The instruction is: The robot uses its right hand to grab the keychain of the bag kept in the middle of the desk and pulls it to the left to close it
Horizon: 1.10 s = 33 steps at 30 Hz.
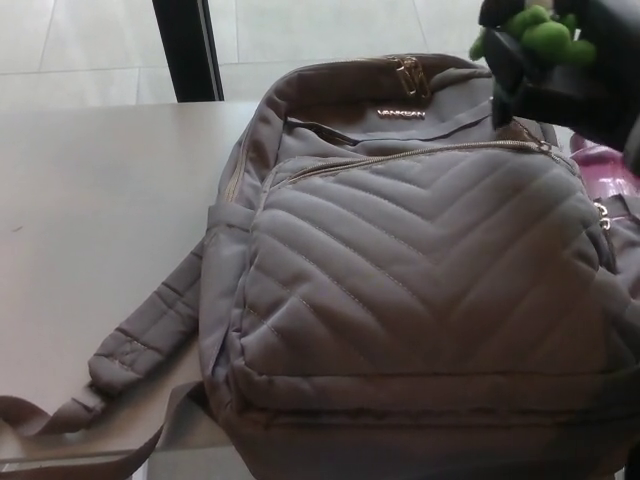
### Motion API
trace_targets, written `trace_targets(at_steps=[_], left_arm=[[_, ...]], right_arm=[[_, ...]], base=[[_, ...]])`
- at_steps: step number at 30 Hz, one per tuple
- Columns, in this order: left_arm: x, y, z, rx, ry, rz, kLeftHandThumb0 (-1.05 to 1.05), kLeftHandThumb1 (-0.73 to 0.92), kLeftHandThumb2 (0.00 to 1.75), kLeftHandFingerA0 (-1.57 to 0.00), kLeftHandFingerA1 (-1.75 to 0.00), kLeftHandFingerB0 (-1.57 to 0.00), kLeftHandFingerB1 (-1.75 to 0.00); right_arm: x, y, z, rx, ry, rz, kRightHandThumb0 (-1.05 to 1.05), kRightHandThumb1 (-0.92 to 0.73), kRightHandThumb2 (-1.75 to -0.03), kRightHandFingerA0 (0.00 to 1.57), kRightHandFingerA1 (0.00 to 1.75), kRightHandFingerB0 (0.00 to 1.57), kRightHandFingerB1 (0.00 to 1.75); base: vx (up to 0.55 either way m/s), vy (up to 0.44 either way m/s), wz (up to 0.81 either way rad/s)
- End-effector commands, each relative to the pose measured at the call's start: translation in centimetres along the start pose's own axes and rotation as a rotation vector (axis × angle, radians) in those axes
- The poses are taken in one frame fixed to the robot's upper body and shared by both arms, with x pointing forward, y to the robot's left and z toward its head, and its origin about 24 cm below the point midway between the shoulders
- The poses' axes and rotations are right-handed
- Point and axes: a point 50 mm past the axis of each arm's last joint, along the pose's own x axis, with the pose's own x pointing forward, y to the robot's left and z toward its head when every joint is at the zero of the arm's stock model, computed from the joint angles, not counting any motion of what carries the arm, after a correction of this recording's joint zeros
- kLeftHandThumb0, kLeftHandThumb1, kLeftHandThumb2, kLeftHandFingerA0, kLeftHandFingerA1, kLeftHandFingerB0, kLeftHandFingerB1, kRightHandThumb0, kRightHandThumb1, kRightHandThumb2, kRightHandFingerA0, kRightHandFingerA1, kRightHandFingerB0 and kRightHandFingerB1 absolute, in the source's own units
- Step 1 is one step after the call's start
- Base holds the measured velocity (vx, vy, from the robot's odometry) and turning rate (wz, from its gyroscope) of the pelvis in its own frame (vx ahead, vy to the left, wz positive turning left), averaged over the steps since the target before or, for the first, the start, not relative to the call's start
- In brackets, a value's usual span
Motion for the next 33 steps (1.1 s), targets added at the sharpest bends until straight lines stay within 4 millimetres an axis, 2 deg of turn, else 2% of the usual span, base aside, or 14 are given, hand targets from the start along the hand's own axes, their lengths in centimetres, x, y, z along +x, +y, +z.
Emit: trace_targets(at_steps=[1,9,11,15,17,18,22,24,25,26,27,28,29,33], left_arm=[[-0.3,2.3,0.3,0.042,0.024,0.060,-0.59,0.92,0.90,-0.37,-0.55,-0.28,-0.48],[-0.1,2.3,1.3,0.040,-0.009,0.063,-0.60,0.92,0.88,-0.39,-0.55,-0.30,-0.48],[0.1,2.2,1.6,0.052,-0.011,0.059,-0.53,0.81,1.21,-0.43,-0.65,-0.19,-0.51],[0.3,1.9,2.1,0.071,-0.018,0.058,-0.55,0.81,1.21,-0.43,-0.65,-0.19,-0.51],[0.5,1.7,2.3,0.084,-0.022,0.051,-0.56,0.83,1.22,-0.44,-0.65,-0.19,-0.51],[0.5,1.5,2.6,0.092,-0.042,0.034,-0.61,0.92,0.92,-0.39,-0.57,-0.30,-0.50],[0.5,1.3,2.9,0.106,-0.064,0.018,-0.60,0.92,0.90,-0.38,-0.56,-0.30,-0.49],[0.7,1.2,3.1,0.108,-0.056,0.017,-0.60,0.92,0.91,-0.39,-0.56,-0.29,-0.49],[0.9,0.9,3.4,0.119,-0.061,0.012,-0.61,0.92,0.88,-0.38,-0.55,-0.30,-0.49],[1.0,0.8,3.6,0.121,-0.061,0.012,-0.61,0.92,0.90,-0.39,-0.56,-0.29,-0.48],[1.0,0.7,3.7,0.124,-0.063,0.011,-0.61,0.92,0.90,-0.39,-0.56,-0.29,-0.48],[1.1,0.7,3.8,0.125,-0.063,0.011,-0.54,0.82,1.22,-0.44,-0.66,-0.19,-0.51],[1.2,0.5,4.0,0.123,-0.067,0.007,-0.61,0.92,0.91,-0.39,-0.57,-0.28,-0.49],[1.3,0.2,4.3,0.125,-0.075,-0.002,-0.62,0.92,0.91,-0.39,-0.57,-0.28,-0.49]], right_arm=[[3.9,7.1,-1.3,0.090,0.320,-0.033,-0.31,-0.73,-1.01,0.93,1.75,0.61,1.65],[5.3,12.1,-2.1,0.077,0.352,-0.008,-0.29,-0.63,-1.08,0.95,1.75,0.72,1.59],[5.5,12.4,-2.2,0.076,0.353,0.002,-0.30,-0.63,-1.10,0.97,1.75,0.73,1.62],[5.6,15.5,-2.5,0.019,0.348,0.077,-0.60,-0.92,-0.79,0.98,1.75,0.70,1.75],[5.6,16.0,-2.5,0.026,0.349,0.096,-0.48,-0.80,-0.90,0.92,1.75,0.73,1.73],[5.7,17.3,-2.7,0.032,0.362,0.107,-0.35,-0.51,-1.23,1.01,1.75,0.79,1.72],[5.7,19.1,-3.0,0.078,0.390,0.129,-0.32,-0.43,-1.27,1.02,1.75,0.79,1.67],[5.5,22.0,-2.9,0.106,0.386,0.195,-0.33,-0.69,-0.90,0.97,1.75,0.65,1.25],[5.2,23.6,-2.6,0.117,0.370,0.253,-0.33,-0.61,-1.01,0.98,1.75,0.69,1.51],[5.0,24.3,-2.3,0.120,0.370,0.254,-0.34,-0.70,-0.87,0.98,1.75,0.55,1.05],[5.0,24.4,-2.2,0.122,0.369,0.251,-0.34,-0.70,-0.87,0.98,1.75,0.55,1.05],[4.8,25.0,-1.9,0.124,0.362,0.270,-0.34,-0.62,-1.06,0.98,1.75,0.65,1.56],[4.5,26.1,-1.4,0.125,0.350,0.304,-0.35,-0.59,-1.12,1.01,1.75,0.71,1.66],[4.4,26.7,-0.8,0.144,0.342,0.320,-0.34,-0.54,-1.17,0.97,1.75,0.70,1.61]], base=[[0.00,0.000,0.00],[0.00,0.000,0.00],[0.00,0.000,0.00],[0.00,0.000,0.00],[0.00,0.000,0.00],[0.00,0.000,0.00],[0.00,0.000,0.00],[0.00,0.000,0.00],[0.00,0.000,0.00],[0.00,0.000,0.00],[0.00,0.000,0.00],[0.00,0.000,0.00],[0.00,0.000,0.00],[0.00,0.000,0.00]])
